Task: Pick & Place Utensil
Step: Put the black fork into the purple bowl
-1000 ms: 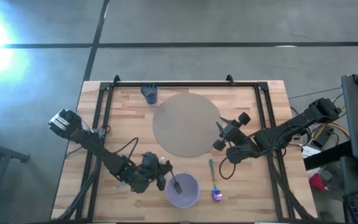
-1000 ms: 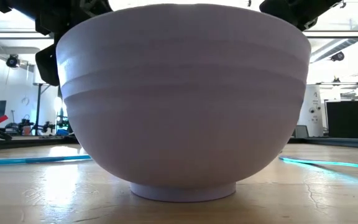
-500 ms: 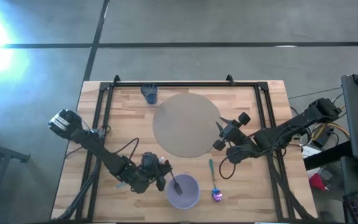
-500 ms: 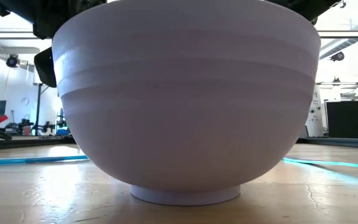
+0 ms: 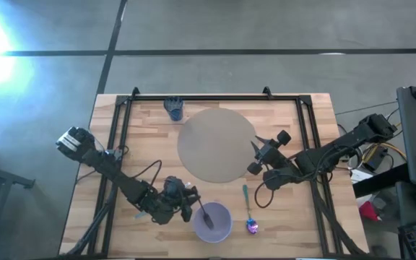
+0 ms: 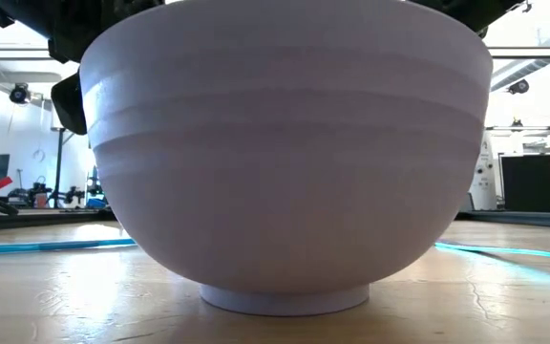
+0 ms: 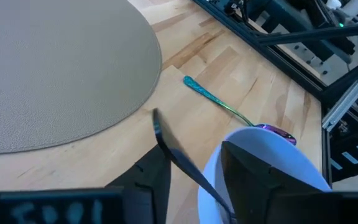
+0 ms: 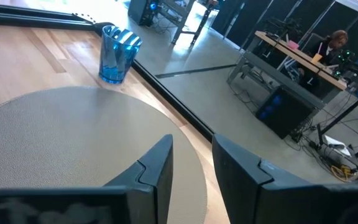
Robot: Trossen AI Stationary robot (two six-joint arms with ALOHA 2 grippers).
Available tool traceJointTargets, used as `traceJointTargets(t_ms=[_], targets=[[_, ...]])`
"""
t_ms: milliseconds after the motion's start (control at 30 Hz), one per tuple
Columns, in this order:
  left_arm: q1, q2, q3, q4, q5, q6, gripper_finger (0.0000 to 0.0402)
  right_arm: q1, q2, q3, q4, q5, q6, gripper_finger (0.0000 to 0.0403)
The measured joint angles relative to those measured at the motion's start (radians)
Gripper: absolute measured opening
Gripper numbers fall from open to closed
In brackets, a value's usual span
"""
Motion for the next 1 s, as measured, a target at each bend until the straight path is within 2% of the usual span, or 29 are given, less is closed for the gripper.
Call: traceJointTargets(t_ms=[300,700,1000], targets=[[0.0,-0.034,0.0,-0.025,0.035,0.031,0.0173,0.0,0.0,0.0,0.0,0.0,0.0,0.0107],[0.0,-0.148,0.0,-0.153,0.097,0.055,0.0175,0.0,0.0,0.0,0.001,0.0,0.0,0.0107],[0.001,-0.151,0.0,-0.203,0.106,0.054,0.0174,0.0,0.0,0.0,0.003,0.0,0.0,0.0107]])
